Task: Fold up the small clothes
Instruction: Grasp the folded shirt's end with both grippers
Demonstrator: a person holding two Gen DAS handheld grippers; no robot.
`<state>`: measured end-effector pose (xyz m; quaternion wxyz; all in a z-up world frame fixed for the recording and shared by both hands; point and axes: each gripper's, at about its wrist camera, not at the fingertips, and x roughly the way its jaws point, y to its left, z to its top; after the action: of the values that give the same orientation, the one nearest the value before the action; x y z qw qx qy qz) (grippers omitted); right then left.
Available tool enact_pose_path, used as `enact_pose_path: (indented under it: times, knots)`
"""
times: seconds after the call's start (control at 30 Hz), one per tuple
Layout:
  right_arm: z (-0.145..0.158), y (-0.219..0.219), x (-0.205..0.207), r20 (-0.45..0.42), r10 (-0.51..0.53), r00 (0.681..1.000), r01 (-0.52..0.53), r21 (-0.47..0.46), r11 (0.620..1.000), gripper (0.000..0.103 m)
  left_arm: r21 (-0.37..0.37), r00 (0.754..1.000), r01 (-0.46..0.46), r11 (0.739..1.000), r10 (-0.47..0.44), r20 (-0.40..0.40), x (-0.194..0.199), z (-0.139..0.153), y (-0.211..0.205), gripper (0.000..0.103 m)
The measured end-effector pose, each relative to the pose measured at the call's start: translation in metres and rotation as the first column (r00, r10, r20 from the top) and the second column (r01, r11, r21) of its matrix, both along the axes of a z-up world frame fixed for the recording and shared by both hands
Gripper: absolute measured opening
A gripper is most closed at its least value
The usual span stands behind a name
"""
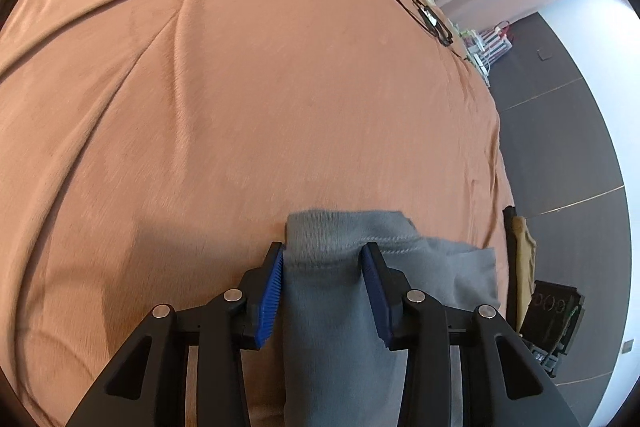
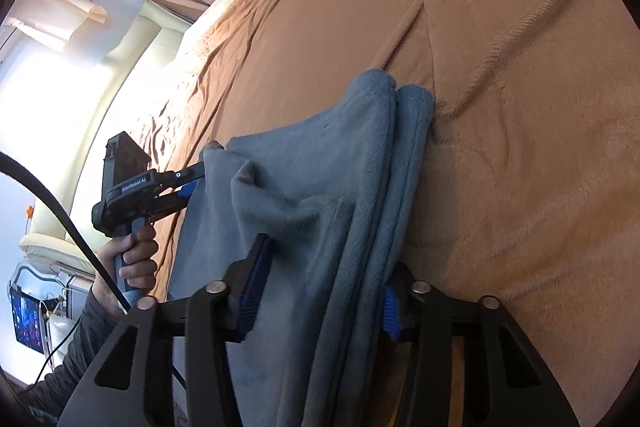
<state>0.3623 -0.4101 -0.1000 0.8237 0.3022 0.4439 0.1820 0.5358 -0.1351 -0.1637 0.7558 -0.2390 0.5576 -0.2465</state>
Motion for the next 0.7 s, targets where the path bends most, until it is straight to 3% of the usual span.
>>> enact_pose_path:
  times: [0.33, 0.7]
  knots:
    - [-0.004, -0.01, -0.001, -0.007, 0.028, 1.0, -0.028, 0.039, 0.999, 0.037, -0.033, 0.999, 0.035, 0.999, -0.036, -0.033, -0.013, -0.001, 0.014, 0.042]
    - [-0.017, -0.013, 0.022, -0.005, 0.054, 0.999, -0.053, 0.126, 0.991, 0.04, -0.101, 0.998, 0.051, 0.994, -0.056, -0.041, -0.014, -0.012, 0.002, 0.042]
